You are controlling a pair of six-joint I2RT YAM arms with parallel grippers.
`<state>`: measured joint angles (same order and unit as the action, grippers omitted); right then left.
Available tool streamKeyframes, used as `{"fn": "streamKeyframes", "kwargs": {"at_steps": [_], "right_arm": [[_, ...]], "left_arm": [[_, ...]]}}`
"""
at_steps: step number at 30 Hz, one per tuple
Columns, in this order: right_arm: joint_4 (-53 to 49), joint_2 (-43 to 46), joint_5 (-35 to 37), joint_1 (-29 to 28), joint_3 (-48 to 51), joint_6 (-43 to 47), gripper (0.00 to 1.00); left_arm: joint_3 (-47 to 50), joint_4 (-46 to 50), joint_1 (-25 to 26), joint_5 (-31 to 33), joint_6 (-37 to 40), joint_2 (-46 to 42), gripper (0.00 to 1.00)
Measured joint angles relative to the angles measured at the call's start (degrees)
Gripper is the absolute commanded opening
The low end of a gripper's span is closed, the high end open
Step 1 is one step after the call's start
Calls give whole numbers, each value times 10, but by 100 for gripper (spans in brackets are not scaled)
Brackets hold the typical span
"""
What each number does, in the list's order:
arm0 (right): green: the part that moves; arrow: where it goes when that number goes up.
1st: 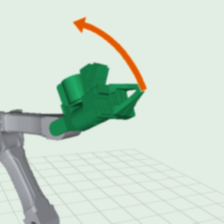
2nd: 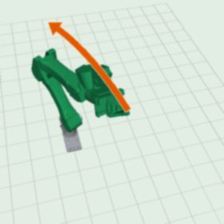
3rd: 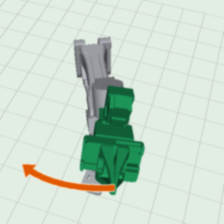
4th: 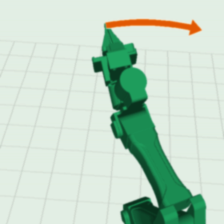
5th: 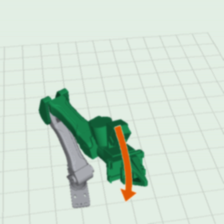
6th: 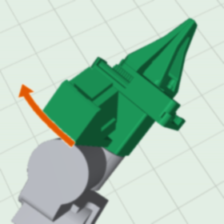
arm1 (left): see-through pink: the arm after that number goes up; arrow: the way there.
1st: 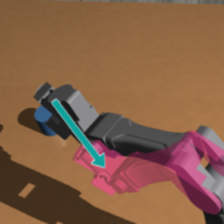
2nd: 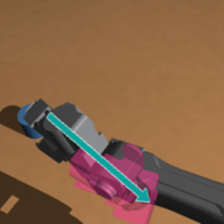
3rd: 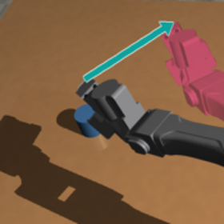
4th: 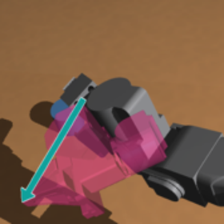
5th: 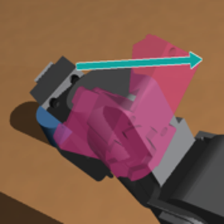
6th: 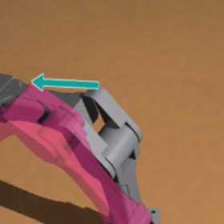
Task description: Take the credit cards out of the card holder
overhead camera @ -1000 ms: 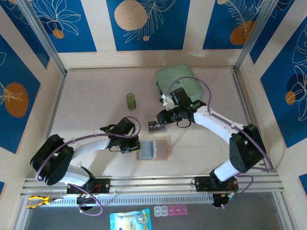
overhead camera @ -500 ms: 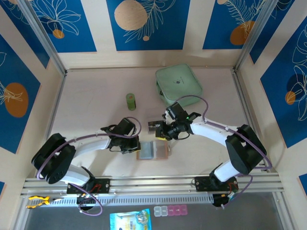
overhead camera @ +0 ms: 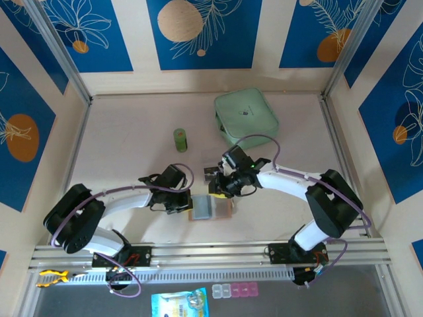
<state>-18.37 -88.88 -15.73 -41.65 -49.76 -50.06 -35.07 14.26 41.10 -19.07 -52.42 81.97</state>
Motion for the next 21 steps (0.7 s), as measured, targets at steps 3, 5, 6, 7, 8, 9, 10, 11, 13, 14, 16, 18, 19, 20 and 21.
{"fn": "streamKeyframes", "kwargs": {"at_steps": [3, 5, 6, 7, 8, 9, 10, 11, 13, 14, 16, 18, 19, 20, 21], "right_arm": [[4, -16, 0, -14, 0, -4, 31], [9, -24, 0, -24, 0, -7, 31], [10, -26, 0, -27, -1, -9, 31], [11, -28, 0, -31, -1, -11, 31], [12, -30, 0, -34, -2, -12, 31], [12, -32, 0, -37, -4, -13, 31], [13, -33, 0, -39, -5, -14, 31], [14, -33, 0, -41, -5, -15, 31], [14, -34, 0, -43, -7, -15, 31], [15, -35, 0, -44, -8, -15, 31], [16, -37, 0, -44, -9, -15, 31], [17, -40, 0, -44, -10, -15, 31], [17, -41, 0, -44, -10, -15, 31], [16, -42, 0, -45, -12, -15, 31], [16, -43, 0, -45, -13, -15, 31]], "left_arm": [[0, -1, 0, 0, 0, 0, 0], [0, -1, 0, 0, 0, 0, 0], [0, -1, 0, 0, 0, 0, 0], [0, -1, 0, 0, 0, 1, 0], [0, -1, 0, 0, 0, 1, 0], [0, -1, 0, 0, 0, 1, 0], [0, -1, 0, 0, 0, 1, 0], [0, -1, 0, 0, 0, 1, 0], [0, 1, 0, 0, 0, -2, 0], [0, 3, 0, 0, 0, -5, 0], [3, 2, 0, 0, 0, -10, 0], [12, -2, 0, -3, -2, -17, 0], [16, -2, 0, -5, -2, -18, 0], [18, -2, 0, -5, -2, -18, 0], [20, -2, 0, -7, -2, -18, 0]]}}
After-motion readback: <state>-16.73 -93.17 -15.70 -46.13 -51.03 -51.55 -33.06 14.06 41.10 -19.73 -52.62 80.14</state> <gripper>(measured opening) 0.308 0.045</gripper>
